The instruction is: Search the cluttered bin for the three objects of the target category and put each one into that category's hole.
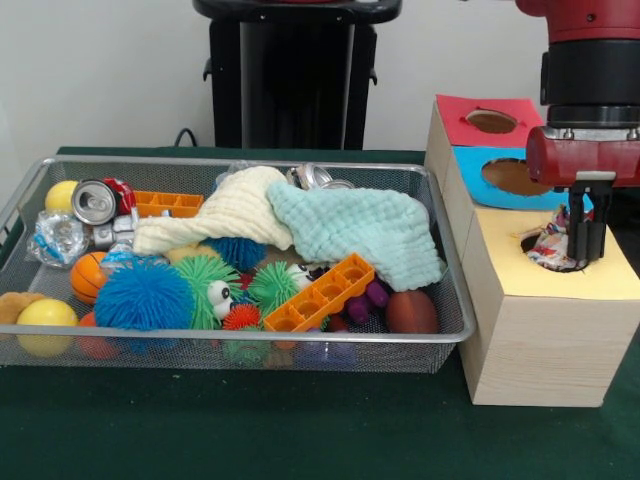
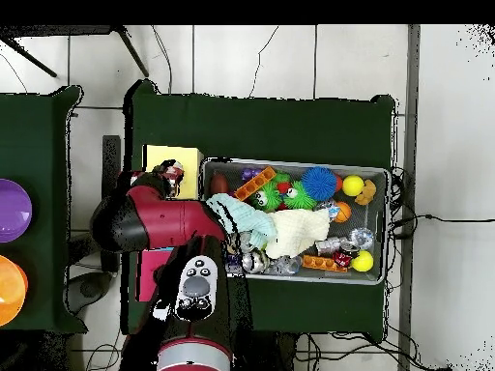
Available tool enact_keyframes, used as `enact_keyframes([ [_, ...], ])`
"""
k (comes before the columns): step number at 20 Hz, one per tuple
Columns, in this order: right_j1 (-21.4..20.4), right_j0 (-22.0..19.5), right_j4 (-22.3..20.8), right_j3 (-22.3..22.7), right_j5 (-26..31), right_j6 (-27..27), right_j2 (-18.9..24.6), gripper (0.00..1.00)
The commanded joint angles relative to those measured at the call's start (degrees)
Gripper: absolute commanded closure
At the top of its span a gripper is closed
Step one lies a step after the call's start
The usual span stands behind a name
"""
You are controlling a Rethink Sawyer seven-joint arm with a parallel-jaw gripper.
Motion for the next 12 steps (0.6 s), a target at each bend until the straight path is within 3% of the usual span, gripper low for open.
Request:
enact_keyframes([
  [1, 7.91, 0.98, 1.01, 2.4, 15.8, 7.2, 1.02, 1.0],
  [12, 8.84, 3.77, 0.21, 0.57, 23.29, 8.32, -3.59, 1.0],
])
